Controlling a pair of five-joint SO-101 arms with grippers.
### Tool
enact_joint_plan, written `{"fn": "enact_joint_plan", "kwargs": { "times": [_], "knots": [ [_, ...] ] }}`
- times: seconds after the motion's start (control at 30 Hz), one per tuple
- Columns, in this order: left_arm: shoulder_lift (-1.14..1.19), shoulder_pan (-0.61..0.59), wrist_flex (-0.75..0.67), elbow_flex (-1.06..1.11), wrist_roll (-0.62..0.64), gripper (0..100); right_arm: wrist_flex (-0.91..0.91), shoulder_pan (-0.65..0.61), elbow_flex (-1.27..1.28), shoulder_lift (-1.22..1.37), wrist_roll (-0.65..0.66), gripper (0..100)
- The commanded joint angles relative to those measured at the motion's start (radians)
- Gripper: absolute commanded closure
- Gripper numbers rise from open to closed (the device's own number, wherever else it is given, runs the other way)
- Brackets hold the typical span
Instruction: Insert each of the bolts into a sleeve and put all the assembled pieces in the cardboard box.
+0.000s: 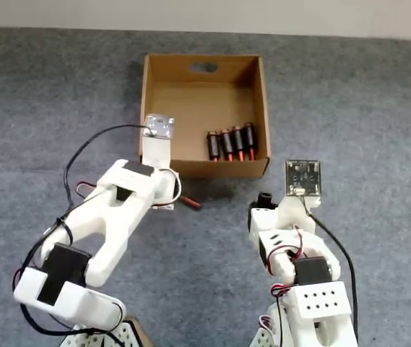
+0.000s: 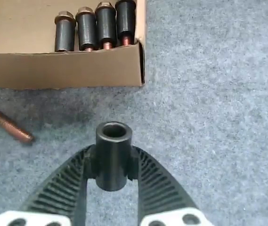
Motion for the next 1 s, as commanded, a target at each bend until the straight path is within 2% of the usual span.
{"fn": "enact_joint_plan", "kwargs": {
  "times": [0.0,0.23,0.33,0.57,0.7,0.83,0.9,0.97],
  "knots": [
    [-0.005,-0.068,0.078,-0.038,-0.048,99,-0.025,0.008,-0.007,-0.016,-0.003,99.2],
    [-0.007,-0.249,0.104,-0.054,-0.356,99,-0.025,0.008,-0.007,-0.016,-0.003,99.2],
    [-0.007,-0.302,0.161,-0.101,-0.512,99,-0.025,0.008,-0.007,-0.016,-0.003,99.2],
    [-0.005,-0.314,0.407,-0.249,-0.930,99,-0.025,0.008,-0.007,-0.016,-0.003,99.2],
    [-0.004,-0.314,0.473,-0.269,-1.131,99,-0.025,0.008,-0.007,-0.016,-0.003,99.2],
    [-0.004,-0.314,0.477,-0.268,-1.166,99,-0.025,0.008,-0.007,-0.016,-0.003,99.2],
    [-0.004,-0.308,0.480,-0.268,-1.105,98,-0.025,0.008,-0.007,-0.016,-0.003,99.2],
    [-0.004,-0.295,0.488,-0.266,-0.976,94,-0.025,0.008,-0.007,-0.016,-0.003,99.2]
  ]
}}
